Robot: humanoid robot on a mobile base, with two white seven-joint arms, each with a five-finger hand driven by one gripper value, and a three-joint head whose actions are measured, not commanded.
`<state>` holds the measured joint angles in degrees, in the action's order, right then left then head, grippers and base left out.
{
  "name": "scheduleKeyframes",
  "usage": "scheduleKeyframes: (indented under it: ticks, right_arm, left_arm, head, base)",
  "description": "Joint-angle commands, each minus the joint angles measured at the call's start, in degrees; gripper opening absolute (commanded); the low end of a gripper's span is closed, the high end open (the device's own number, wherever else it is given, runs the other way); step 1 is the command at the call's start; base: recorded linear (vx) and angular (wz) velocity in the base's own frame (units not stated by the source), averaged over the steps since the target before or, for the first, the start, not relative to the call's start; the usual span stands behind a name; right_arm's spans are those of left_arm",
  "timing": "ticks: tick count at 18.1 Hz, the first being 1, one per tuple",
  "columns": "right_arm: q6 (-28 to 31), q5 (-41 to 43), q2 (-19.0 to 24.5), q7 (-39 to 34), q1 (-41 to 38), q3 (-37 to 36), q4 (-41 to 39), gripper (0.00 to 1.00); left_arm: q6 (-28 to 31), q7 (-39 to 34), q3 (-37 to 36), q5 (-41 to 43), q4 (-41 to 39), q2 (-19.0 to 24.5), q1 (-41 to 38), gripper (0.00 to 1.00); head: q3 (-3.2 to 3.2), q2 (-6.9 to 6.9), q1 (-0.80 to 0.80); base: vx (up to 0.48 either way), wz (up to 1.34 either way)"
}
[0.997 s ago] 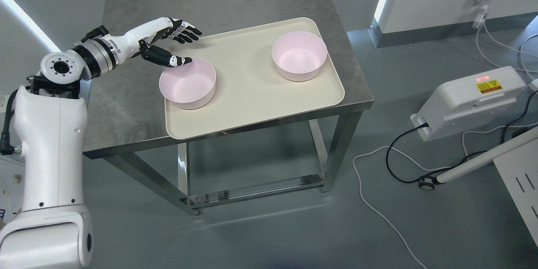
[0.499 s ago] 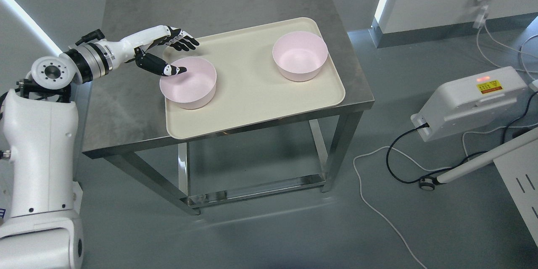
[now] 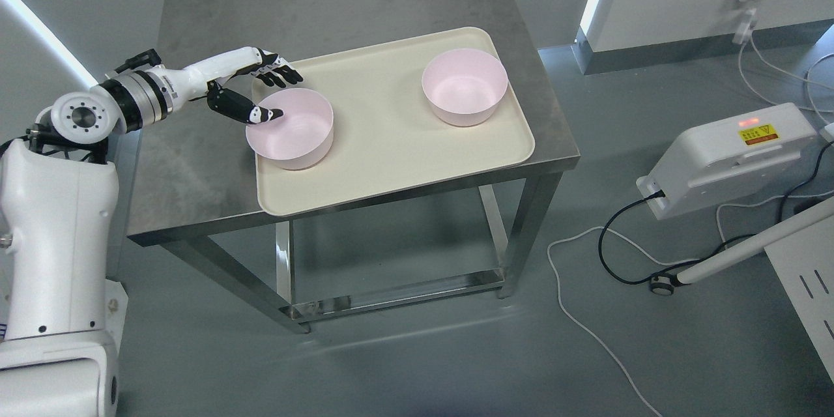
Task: Stack pink IKEA bowls on left shelf middle
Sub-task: 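Lower the left hand fingers into the rim of the nearer pink bowl, then lift the nearer pink bowl with the left hand toward the other bowl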
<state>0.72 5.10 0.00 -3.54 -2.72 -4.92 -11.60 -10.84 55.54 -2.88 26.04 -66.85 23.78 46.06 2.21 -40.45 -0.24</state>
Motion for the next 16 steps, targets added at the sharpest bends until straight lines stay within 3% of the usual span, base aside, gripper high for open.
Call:
scheduleKeyframes:
  ticks: [1, 8, 16]
  right_arm:
    - [0.0, 0.0, -1.0, 0.0, -0.1, 0.0, 0.0, 1.00]
    - [0.0, 0.0, -1.0, 0.0, 0.0, 0.0, 0.0, 1.00]
    - [0.0, 0.0, -1.0, 0.0, 0.0, 0.0, 0.0, 1.00]
  left_arm:
    - [-0.3, -1.7, -4.9, 1.9, -0.4, -0.1, 0.5, 0.42]
    - [-1.1, -1.1, -6.3, 2.0, -3.1, -2.8, 0.1, 0.39]
    - [-4.9, -1.6, -7.1, 2.1, -2.8, -1.8, 0.0, 0.15]
  head:
    - [0.00, 0.00, 0.00]
    - [0.00, 0.00, 0.00]
    - [0.00, 0.00, 0.00]
  base:
    - [0.000, 0.00]
    - [0.000, 0.00]
    - [0.000, 0.00]
